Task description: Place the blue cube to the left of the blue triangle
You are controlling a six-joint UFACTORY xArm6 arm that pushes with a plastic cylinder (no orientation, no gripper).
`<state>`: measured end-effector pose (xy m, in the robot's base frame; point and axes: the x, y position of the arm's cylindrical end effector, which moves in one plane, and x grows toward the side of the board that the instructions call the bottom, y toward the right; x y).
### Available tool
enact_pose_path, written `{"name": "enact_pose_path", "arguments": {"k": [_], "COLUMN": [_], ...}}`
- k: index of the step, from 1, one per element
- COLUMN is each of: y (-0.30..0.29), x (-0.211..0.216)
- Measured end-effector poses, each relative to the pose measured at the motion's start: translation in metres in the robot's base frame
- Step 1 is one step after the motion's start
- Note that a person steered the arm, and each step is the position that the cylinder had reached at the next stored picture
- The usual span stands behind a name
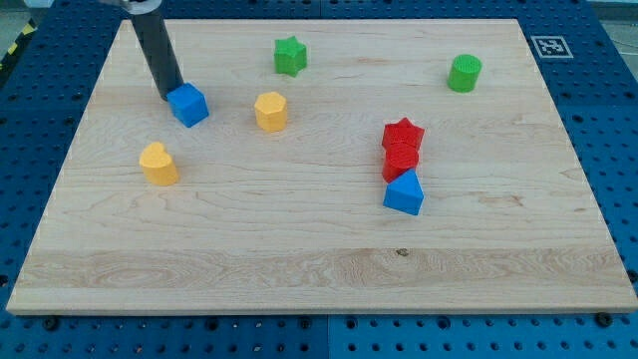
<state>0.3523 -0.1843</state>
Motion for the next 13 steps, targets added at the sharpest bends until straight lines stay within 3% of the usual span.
{"name": "enact_pose_path", "arguments": {"k": [2,6,10,13], "y": [0.036,0.051,0.086,0.148], "x": [0.027,0.07,0.098,0.102]}}
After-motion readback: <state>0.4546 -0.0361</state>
